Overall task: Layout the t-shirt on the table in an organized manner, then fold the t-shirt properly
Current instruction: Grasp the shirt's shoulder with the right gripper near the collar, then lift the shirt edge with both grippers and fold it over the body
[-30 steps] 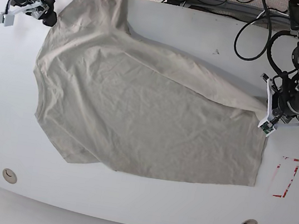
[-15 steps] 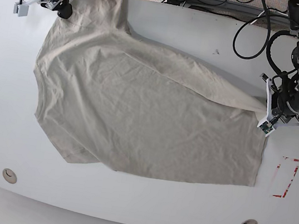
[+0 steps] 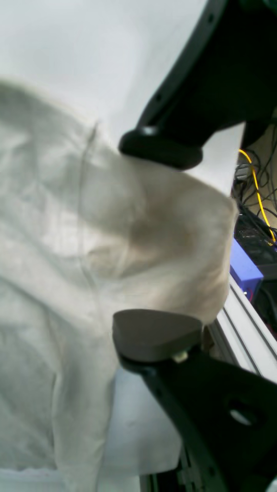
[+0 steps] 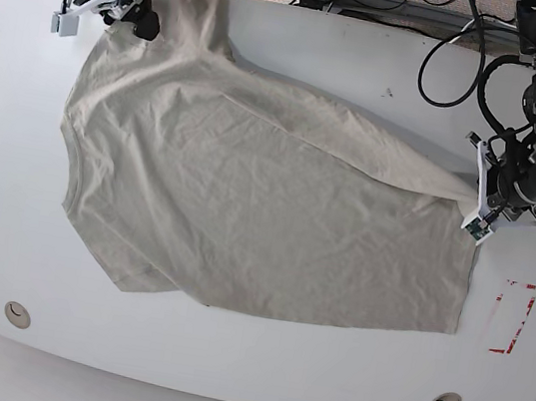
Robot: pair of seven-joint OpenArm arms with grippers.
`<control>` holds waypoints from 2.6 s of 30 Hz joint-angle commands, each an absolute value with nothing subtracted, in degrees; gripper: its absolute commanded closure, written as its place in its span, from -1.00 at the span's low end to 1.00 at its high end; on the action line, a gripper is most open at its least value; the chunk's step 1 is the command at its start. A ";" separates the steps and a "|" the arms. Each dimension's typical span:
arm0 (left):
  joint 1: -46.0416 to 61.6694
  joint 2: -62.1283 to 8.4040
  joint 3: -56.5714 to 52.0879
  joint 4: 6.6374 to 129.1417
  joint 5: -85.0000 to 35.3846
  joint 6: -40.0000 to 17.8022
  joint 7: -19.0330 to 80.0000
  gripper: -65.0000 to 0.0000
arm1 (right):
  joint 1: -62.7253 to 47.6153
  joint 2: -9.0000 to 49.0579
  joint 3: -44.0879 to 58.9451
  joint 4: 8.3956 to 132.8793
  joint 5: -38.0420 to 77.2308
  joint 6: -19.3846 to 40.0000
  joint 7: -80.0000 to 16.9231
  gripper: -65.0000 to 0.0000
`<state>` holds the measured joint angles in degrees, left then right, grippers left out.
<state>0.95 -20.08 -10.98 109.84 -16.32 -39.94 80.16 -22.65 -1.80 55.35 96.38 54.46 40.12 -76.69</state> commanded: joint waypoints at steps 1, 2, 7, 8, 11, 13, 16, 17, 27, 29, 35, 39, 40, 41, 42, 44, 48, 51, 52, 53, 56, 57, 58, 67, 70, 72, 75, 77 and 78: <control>0.04 -20.79 -11.30 110.81 -15.87 -40.00 80.00 1.00 | -23.34 -1.98 54.55 96.31 50.86 39.52 -80.00 -0.56; 0.04 -20.79 -11.30 110.81 -15.78 -40.00 80.00 1.00 | -23.34 -1.98 54.46 96.31 50.86 39.52 -80.00 -0.56; 0.04 -20.88 -11.38 110.73 -15.69 -40.00 80.00 1.00 | -23.25 -1.98 54.46 96.31 50.86 39.52 -80.00 -0.55; 0.04 -20.88 -11.38 110.73 -15.69 -40.00 80.00 1.00 | -23.16 -1.98 54.46 96.31 50.86 39.52 -80.00 -0.55; -0.04 -20.88 -11.38 110.73 -15.87 -40.00 80.00 1.00 | -23.16 -1.98 54.46 96.31 50.86 39.52 -80.00 -0.54; -0.04 -20.88 -11.38 110.73 -15.87 -40.00 80.00 1.00 | -23.16 -1.89 54.46 96.31 50.86 39.52 -80.00 -0.54; -0.04 -20.88 -11.38 110.81 -15.96 -40.00 80.00 1.00 | -23.08 -1.89 54.46 96.31 50.86 39.52 -80.00 -0.40; -0.04 -20.88 -11.38 110.81 -15.96 -40.00 80.00 1.00 | -23.08 -1.89 54.46 96.31 50.86 39.52 -80.00 -0.28; 0.04 -20.88 -11.38 110.81 -15.96 -40.00 80.00 1.00 | -23.43 -1.98 54.29 96.31 50.86 39.52 -80.00 0.35; 0.04 -20.88 -11.47 110.81 -15.96 -40.00 80.00 1.00 | -24.04 -1.98 54.29 96.31 50.86 39.52 -80.00 0.19; 0.04 -20.88 -11.47 110.81 -15.96 -40.00 80.00 1.00 | -25.01 -1.98 54.29 96.40 50.86 39.52 -80.00 -0.02; 0.13 -20.88 -11.47 110.81 -15.96 -40.00 80.00 1.00 | -25.10 -1.89 54.37 96.40 50.86 39.52 -80.00 0.15; 0.22 -20.88 -11.47 110.81 -15.96 -40.00 80.00 1.00 | -24.92 -1.80 54.37 96.40 50.86 39.52 -80.00 0.26; 0.22 -20.88 -11.47 110.81 -15.96 -40.00 80.00 1.00 | -24.84 -1.71 54.37 96.40 50.86 39.52 -80.00 0.31; 0.22 -20.88 -11.47 110.81 -15.96 -40.00 80.00 1.00 | -24.48 -1.63 54.37 96.40 50.86 39.52 -80.00 0.41; 0.31 -20.88 -11.47 110.81 -15.96 -40.00 80.00 1.00 | -23.87 -1.45 54.29 96.40 50.86 39.43 -80.00 0.53; 0.40 -20.88 -11.47 110.81 -15.96 -40.00 80.00 1.00 | -20.79 0.57 54.55 96.31 50.68 39.08 -80.00 0.50; 0.40 -20.88 -11.47 110.81 -15.96 -40.00 80.00 1.00 | -19.38 1.19 54.73 96.31 50.68 39.08 -80.00 0.43; 0.40 -20.88 -11.47 110.81 -15.96 -40.00 80.00 1.00 | -18.95 1.71 54.73 96.31 50.68 39.08 -80.00 0.43; 0.40 -20.88 -11.47 110.81 -15.96 -40.00 80.00 1.00 | -18.51 2.42 54.73 96.31 50.68 38.99 -80.00 0.42; 0.40 -20.88 -11.47 110.81 -15.96 -40.00 80.00 1.00 | -17.80 3.21 54.81 96.13 50.59 38.99 -80.00 0.44; 0.40 -20.88 -11.47 110.81 -15.96 -40.00 80.00 1.00 | -17.71 3.21 54.81 96.13 50.59 38.99 -80.00 0.48; 0.40 -20.88 -11.47 110.81 -15.96 -40.00 80.00 1.00 | -17.71 3.30 54.81 96.13 50.68 38.99 -80.00 0.54; 0.84 -20.88 -13.23 110.81 -15.96 -40.00 80.00 1.00 | -18.42 3.21 54.81 96.31 50.77 38.99 -80.00 1.00; 2.77 -20.88 -13.85 110.81 -15.96 -40.00 80.00 1.00 | -20.00 3.21 54.81 96.40 50.86 38.99 -80.00 1.00; 3.91 -20.88 -13.93 110.81 -15.96 -40.00 80.00 1.00 | -20.62 3.12 54.81 96.40 50.95 39.25 -80.00 1.00; 5.49 -20.79 -14.02 110.90 -15.96 -40.00 80.00 1.00 | -21.14 3.12 54.81 96.48 50.95 39.43 -80.00 1.00; 7.25 -20.79 -14.81 110.90 -15.96 -40.00 80.00 1.00 | -22.02 3.21 54.81 97.19 50.95 39.43 -80.00 1.00; 8.04 -20.79 -15.34 110.90 -15.96 -40.00 80.00 1.00 | -22.20 3.21 54.81 97.71 50.95 39.43 -80.00 1.00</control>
